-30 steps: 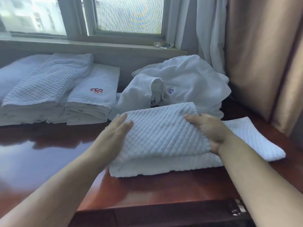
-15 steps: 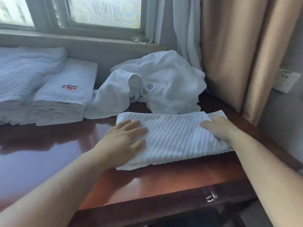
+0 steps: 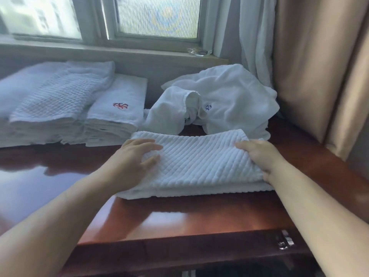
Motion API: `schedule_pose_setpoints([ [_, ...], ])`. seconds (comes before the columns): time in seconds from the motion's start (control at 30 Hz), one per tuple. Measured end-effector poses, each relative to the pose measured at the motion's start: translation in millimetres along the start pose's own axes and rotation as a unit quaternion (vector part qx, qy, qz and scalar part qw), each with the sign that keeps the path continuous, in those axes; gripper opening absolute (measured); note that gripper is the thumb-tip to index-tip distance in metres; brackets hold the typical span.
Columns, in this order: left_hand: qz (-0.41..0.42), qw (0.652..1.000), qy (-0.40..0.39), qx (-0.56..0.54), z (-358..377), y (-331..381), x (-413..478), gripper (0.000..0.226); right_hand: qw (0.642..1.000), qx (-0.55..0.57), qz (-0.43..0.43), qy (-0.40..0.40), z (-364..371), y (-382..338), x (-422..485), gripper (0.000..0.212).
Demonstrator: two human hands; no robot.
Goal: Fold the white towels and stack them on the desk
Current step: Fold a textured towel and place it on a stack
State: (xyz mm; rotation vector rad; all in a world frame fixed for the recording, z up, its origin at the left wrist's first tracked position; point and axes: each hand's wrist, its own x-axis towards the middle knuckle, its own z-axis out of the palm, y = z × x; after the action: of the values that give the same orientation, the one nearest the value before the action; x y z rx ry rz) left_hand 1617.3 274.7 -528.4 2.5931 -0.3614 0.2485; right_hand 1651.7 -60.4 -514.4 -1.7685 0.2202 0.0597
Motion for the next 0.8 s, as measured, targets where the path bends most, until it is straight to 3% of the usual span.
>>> schedule_pose_setpoints([
  [0.17,0.056,0.998,-0.006,-0.010,5,33,7,0.040,0.998,-0.020,0.007,0.053,-53,-11,3,0.027],
  [0.4,0.070,0.996,-0.062,0.009,27,68,24,0.046,0.985,-0.142,0.089,0.038,-98,10,15,0.021],
  [0.5,0.063,0.995,-0.070,0.030,34,68,28,0.046,0.973,-0.217,0.051,0.063,-94,20,22,0.027],
  [0.57,0.078,0.996,-0.035,0.007,33,66,31,0.039,0.964,-0.252,0.015,0.083,-93,18,26,0.034],
  [0.67,0.107,0.994,0.024,0.015,29,64,37,0.035,0.973,-0.214,0.016,0.086,-98,16,31,0.031],
  [0.8,0.074,0.991,-0.080,0.075,40,64,40,0.047,0.986,-0.126,0.079,0.074,-104,28,36,0.032],
])
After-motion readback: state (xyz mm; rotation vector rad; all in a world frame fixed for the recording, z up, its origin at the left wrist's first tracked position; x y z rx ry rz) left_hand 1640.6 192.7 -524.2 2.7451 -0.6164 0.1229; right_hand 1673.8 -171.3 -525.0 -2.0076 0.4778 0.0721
